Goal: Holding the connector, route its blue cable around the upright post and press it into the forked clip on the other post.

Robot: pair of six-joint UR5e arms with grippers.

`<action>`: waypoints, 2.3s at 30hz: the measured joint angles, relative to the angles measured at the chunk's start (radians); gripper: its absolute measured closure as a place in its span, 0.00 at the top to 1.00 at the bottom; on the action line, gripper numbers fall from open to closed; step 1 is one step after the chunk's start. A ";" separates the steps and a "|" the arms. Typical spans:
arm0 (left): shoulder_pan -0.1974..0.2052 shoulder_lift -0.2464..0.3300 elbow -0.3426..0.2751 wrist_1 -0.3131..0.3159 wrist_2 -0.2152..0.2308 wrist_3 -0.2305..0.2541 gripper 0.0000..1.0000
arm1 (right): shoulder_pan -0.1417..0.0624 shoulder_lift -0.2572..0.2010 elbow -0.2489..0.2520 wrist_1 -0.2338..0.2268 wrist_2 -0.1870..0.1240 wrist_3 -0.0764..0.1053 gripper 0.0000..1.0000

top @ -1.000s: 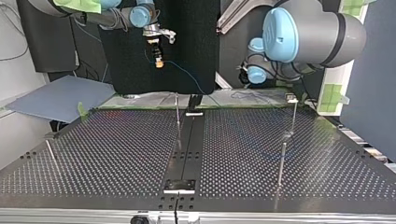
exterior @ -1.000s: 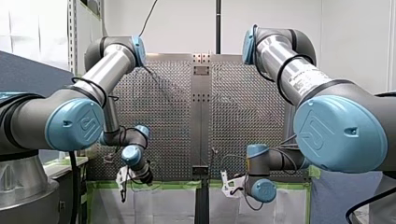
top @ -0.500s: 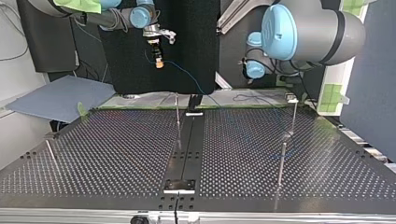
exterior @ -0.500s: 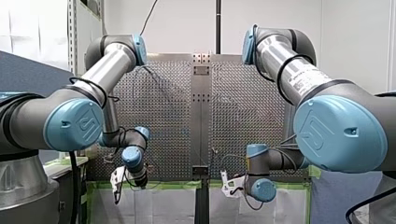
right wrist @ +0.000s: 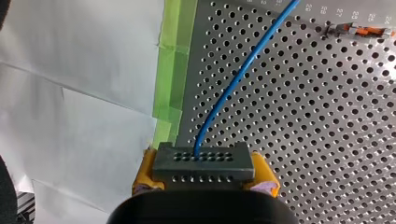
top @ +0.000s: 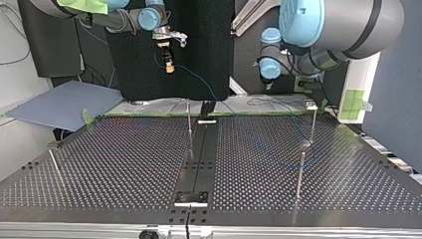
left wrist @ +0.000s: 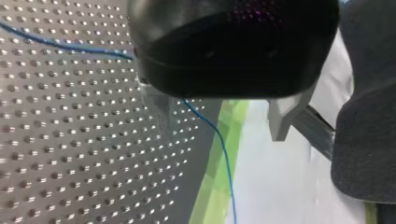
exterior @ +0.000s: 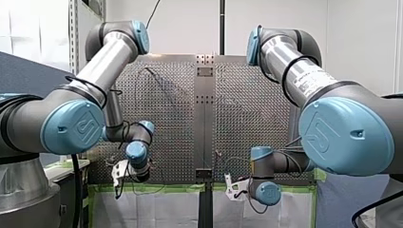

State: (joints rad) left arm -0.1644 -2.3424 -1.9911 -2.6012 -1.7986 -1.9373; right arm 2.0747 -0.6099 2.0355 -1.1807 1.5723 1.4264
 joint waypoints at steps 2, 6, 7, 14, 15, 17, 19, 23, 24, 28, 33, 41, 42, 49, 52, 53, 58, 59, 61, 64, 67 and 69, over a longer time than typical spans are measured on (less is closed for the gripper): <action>-0.001 0.018 -0.017 0.012 -0.018 -0.012 0.98 | 0.000 0.000 0.000 0.000 0.000 0.000 0.00; -0.004 0.050 -0.049 0.040 -0.050 -0.040 0.98 | 0.000 0.000 0.000 0.000 0.000 0.000 0.00; -0.006 0.060 -0.060 0.046 -0.060 -0.050 0.98 | 0.000 0.000 0.000 0.000 0.000 0.000 0.00; -0.014 0.121 -0.121 0.013 -0.121 -0.070 0.98 | 0.000 0.000 0.000 0.001 0.000 0.001 0.00; -0.015 0.129 -0.129 0.006 -0.129 -0.070 0.98 | 0.000 0.000 0.000 0.001 0.000 0.001 0.00; -0.016 0.148 -0.145 -0.012 -0.148 -0.070 0.98 | 0.000 0.000 0.000 0.000 0.000 0.002 0.00; -0.015 0.168 -0.155 -0.033 -0.168 -0.069 0.98 | 0.000 0.000 0.000 0.000 0.000 0.004 0.00; -0.013 0.204 -0.160 -0.069 -0.203 -0.069 0.98 | -0.003 0.000 0.000 -0.002 0.000 0.007 0.00; -0.013 0.213 -0.160 -0.077 -0.209 -0.069 0.98 | -0.004 0.000 0.000 -0.002 0.000 0.008 0.00; -0.012 0.251 -0.148 -0.107 -0.222 -0.069 0.98 | -0.006 0.000 -0.002 -0.001 -0.001 0.013 0.00; -0.015 0.294 -0.114 -0.147 -0.223 -0.065 0.98 | -0.007 0.000 -0.007 0.003 -0.001 0.014 0.00; -0.012 0.364 -0.056 -0.216 -0.224 -0.062 0.98 | -0.009 0.000 -0.012 0.013 -0.001 0.018 0.00; -0.011 0.373 -0.048 -0.225 -0.224 -0.063 0.98 | -0.009 0.000 -0.013 0.015 -0.001 0.018 0.00; 0.000 0.450 0.014 -0.289 -0.220 -0.088 0.98 | -0.010 0.000 -0.014 0.023 0.002 0.020 0.00; 0.003 0.483 0.043 -0.306 -0.220 -0.096 0.98 | -0.010 0.000 -0.015 0.019 0.003 0.026 0.00; 0.004 0.492 0.051 -0.312 -0.221 -0.098 0.98 | -0.010 0.000 -0.016 0.017 0.003 0.030 0.00; 0.013 0.538 0.084 -0.352 -0.231 -0.098 0.98 | -0.009 0.001 -0.019 0.014 0.003 0.044 0.00; 0.014 0.546 0.086 -0.360 -0.232 -0.097 0.98 | -0.009 0.001 -0.020 0.014 0.003 0.045 0.00; 0.016 0.566 0.088 -0.380 -0.233 -0.097 0.98 | -0.007 0.001 -0.023 0.016 0.004 0.046 0.00; 0.017 0.593 0.089 -0.406 -0.234 -0.095 0.98 | -0.004 0.001 -0.030 0.025 0.004 0.046 0.00; 0.018 0.620 0.090 -0.433 -0.235 -0.090 0.98 | -0.003 0.001 -0.038 0.037 0.004 0.045 0.00; 0.018 0.636 0.090 -0.450 -0.235 -0.086 0.98 | -0.003 0.001 -0.042 0.043 0.004 0.044 0.00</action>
State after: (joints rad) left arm -0.1465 -1.7062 -1.9007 -3.0511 -2.0340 -2.0231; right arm 2.0714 -0.6091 1.9940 -1.1378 1.5765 1.4707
